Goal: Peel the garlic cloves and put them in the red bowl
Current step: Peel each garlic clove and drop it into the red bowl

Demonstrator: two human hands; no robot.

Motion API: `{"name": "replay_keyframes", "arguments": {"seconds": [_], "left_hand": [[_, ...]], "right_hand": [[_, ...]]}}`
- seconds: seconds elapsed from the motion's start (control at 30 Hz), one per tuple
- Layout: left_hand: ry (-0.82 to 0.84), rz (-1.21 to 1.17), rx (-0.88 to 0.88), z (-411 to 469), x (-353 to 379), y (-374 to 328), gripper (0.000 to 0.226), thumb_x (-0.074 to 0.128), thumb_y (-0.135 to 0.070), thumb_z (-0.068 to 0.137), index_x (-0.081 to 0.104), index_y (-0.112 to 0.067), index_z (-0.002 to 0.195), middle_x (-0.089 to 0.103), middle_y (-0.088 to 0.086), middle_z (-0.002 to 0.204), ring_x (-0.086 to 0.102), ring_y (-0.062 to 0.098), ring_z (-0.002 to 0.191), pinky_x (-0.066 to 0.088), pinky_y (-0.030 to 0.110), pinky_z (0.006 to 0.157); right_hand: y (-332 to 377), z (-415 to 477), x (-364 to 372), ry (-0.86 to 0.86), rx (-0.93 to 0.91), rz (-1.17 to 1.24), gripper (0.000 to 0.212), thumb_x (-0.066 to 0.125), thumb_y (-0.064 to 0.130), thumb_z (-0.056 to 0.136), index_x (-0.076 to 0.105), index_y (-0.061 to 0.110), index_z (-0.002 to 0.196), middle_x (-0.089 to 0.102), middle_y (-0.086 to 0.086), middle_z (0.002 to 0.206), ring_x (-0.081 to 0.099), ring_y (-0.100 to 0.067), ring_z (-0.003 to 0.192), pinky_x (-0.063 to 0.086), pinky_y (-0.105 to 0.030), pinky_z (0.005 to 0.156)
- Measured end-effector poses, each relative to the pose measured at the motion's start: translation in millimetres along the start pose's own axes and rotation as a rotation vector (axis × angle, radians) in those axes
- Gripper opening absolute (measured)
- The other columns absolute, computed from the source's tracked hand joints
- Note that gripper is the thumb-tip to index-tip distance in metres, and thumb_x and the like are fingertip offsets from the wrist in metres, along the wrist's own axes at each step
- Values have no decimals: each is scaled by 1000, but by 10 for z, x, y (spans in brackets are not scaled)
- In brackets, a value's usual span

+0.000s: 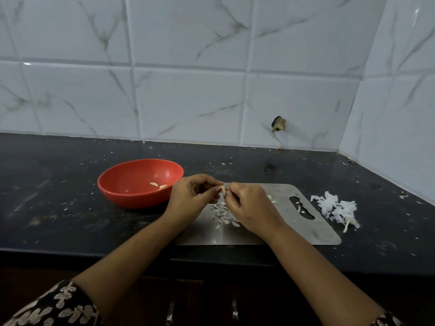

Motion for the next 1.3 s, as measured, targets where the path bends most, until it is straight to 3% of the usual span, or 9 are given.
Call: {"name": "replay_keyframes", "arguments": {"seconds": [0.2, 0.3, 0.37, 0.57, 0.63, 0.77, 0.97, 1.1, 1.3], "left_hand": [[34, -118, -34, -6, 40, -12, 21, 64, 5, 85, 71, -14, 89, 73, 6, 80, 70, 18, 75, 56, 24, 66], [65, -154, -42, -10, 69, -24, 19, 63, 8, 84, 69, -9, 90, 73, 6, 79, 70, 17, 74, 56, 24, 66], [83, -147, -42, -16, 91, -27, 20, 62, 9, 84, 69, -8, 89, 73, 3, 78, 70, 16, 74, 55, 23, 65], [57, -137, -34, -3, 56, -17, 22, 62, 10, 84, 69, -10, 88, 72, 5, 83, 69, 17, 79, 55, 24, 67], [50, -133, -33, -1, 45, -12, 22, 62, 10, 84, 69, -10, 87, 73, 5, 85, 70, 18, 82, 56, 25, 68], [67, -159, -49, -3, 57, 4, 22, 62, 10, 83, 69, -10, 88, 74, 3, 91, 70, 18, 86, 55, 24, 68], [115, -299, -116, -23, 113, 25, 25, 61, 12, 83, 64, -3, 103, 74, 10, 90, 70, 19, 84, 55, 25, 69], [119, -336, -154, -22, 120, 58, 31, 60, 11, 85, 61, -5, 110, 74, 14, 92, 71, 20, 84, 56, 26, 71], [133, -364, -187, -18, 126, 89, 30, 60, 8, 85, 60, -7, 111, 74, 13, 91, 71, 19, 82, 57, 25, 72]], "right_hand": [[-74, 16, -58, -74, 56, 181, 14, 56, 11, 93, 69, 11, 88, 53, 14, 60, 51, -7, 53, 36, -15, 49], [-115, 22, -60, -82, 115, 271, 15, 56, 9, 93, 68, 11, 85, 61, 5, 63, 55, -6, 53, 41, -15, 48], [-183, 25, -39, -75, 191, 335, 17, 54, 10, 95, 68, 9, 84, 66, -3, 66, 57, -6, 50, 49, -23, 49], [-307, -4, 19, -21, 346, 576, 20, 51, 1, 94, 69, 9, 96, 70, -7, 80, 60, -7, 58, 53, -24, 52], [-295, -4, 28, -2, 338, 614, 14, 58, 5, 93, 70, 10, 96, 71, -8, 83, 62, -8, 61, 53, -24, 54], [-247, 8, -35, -54, 261, 569, 9, 72, 9, 85, 70, 8, 93, 71, -10, 79, 64, -11, 60, 56, -24, 53], [-211, 11, -119, -137, 173, 474, 17, 78, 9, 80, 66, 19, 75, 68, 5, 73, 64, -7, 63, 56, -24, 54], [-165, 20, -133, -150, 96, 337, 18, 80, 15, 78, 64, 23, 76, 65, 12, 75, 60, -4, 68, 49, -15, 60], [-186, 31, -106, -134, 93, 276, 18, 80, 22, 77, 63, 27, 77, 65, 13, 78, 59, -9, 67, 51, -27, 63]]}}
Point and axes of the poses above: each hand's wrist, its own z-axis towards the middle knuckle, its own x-axis out of the palm, y = z × x, the point moved 9 cm from there along z, towards the middle knuckle
